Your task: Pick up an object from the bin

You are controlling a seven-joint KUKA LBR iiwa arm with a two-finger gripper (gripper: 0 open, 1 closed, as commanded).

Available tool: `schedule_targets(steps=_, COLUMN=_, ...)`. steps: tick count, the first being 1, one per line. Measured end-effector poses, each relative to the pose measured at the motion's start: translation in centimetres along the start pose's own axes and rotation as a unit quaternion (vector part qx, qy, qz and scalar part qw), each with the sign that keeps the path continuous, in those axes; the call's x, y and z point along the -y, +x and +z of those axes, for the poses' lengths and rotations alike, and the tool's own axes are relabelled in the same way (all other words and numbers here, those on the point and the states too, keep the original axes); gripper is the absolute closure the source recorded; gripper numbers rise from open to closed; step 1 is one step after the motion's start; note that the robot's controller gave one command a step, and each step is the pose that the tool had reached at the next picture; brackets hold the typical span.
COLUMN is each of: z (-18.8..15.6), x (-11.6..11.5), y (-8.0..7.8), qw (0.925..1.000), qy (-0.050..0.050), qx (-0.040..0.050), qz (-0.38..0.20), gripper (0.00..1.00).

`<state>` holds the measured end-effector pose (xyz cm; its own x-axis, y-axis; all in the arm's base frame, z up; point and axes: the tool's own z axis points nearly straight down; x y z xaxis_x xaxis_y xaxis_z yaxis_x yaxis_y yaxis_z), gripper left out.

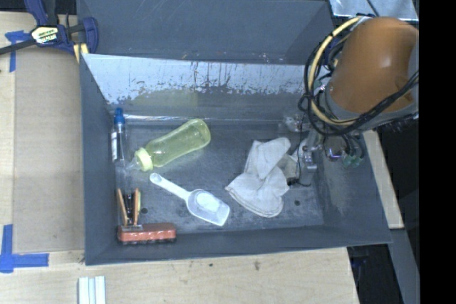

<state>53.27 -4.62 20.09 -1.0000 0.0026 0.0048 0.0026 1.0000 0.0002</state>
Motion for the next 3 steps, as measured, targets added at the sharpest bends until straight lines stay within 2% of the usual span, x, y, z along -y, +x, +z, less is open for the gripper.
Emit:
schedule_targets(steps=1, z=-0.5, x=0.0, y=-0.1, qw=1.0, qy=0.0, qx=0.0042, qz=-0.001, gripper=0.0)
schedule_targets(steps=2, z=4.4, x=-0.9, y=-1.9, qw=0.9994, qy=0.001, qx=0.0073, qz=-0.033, gripper=0.0)
schedule_targets(steps=3, z=12.7, x=-0.8, y=-4.7, qw=0.9987, qy=0.0, qx=0.0037, qz=-0.051, gripper=1.0)
